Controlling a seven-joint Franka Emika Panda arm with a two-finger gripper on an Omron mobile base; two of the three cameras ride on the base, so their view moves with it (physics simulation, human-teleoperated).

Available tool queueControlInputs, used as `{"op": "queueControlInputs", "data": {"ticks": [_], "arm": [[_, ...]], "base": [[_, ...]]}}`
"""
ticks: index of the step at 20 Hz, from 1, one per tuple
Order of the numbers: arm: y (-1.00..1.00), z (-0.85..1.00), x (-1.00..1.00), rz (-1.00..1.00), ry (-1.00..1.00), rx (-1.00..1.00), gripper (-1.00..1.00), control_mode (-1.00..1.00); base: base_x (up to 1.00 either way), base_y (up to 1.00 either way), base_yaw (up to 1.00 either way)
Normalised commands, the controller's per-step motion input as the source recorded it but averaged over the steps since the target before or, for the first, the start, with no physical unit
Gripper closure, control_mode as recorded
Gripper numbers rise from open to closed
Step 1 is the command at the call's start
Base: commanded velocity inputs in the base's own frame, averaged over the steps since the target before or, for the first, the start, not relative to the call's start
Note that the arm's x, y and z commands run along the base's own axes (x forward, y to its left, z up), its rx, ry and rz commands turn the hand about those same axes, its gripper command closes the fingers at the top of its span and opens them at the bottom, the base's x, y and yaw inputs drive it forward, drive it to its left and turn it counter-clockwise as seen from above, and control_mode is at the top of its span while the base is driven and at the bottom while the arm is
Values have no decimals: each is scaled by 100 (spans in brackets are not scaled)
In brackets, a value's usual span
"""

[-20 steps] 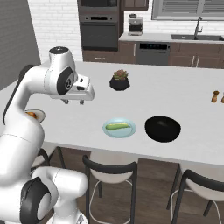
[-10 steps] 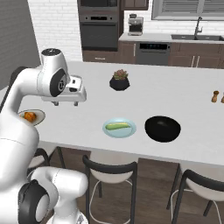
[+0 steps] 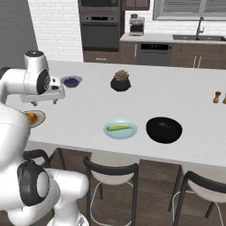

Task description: Pick the chicken drumstick and corn from their plates and place them in the bowl. Then put the bowl in the fridge.

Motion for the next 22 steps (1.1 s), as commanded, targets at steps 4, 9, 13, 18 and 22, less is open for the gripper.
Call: {"op": "queueControlInputs", "data": {"ticks": [4,9,13,18,22], "arm": [[100,-20,91,15,22,-1,-100,-100],[100,-46,62,4,11,-12,-100,-100],[86,-66,35,0,0,-20,-100,-100],[67,-61,48,0,0,-14,-100,-100],[42,-37,35,0,-1,-1,-100,-100]], "base": [[0,0,0],[0,0,0],[0,0,0],[0,0,0],[0,0,0]]}}
